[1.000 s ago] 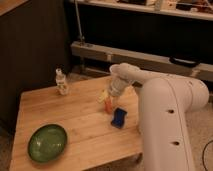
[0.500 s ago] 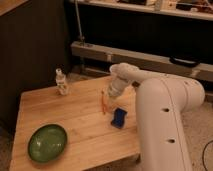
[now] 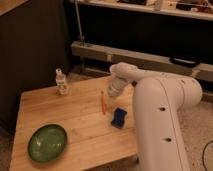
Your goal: Place the pepper in the ceramic cup
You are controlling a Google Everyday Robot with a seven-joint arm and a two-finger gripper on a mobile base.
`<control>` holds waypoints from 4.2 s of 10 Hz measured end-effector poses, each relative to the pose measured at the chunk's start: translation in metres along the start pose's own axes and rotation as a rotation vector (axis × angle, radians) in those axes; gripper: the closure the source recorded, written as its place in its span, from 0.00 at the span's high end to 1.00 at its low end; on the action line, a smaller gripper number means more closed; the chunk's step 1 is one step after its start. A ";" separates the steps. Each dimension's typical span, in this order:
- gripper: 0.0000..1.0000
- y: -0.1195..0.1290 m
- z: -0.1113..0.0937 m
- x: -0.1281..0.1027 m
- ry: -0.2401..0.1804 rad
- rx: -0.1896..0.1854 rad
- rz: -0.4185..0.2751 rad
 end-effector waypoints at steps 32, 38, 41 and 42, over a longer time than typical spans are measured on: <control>0.55 -0.011 0.016 0.007 0.070 -0.092 -0.002; 0.55 -0.013 0.015 0.007 0.102 -0.140 -0.003; 0.55 -0.014 0.017 0.007 0.104 -0.154 -0.009; 0.55 -0.015 0.017 0.007 0.103 -0.158 -0.010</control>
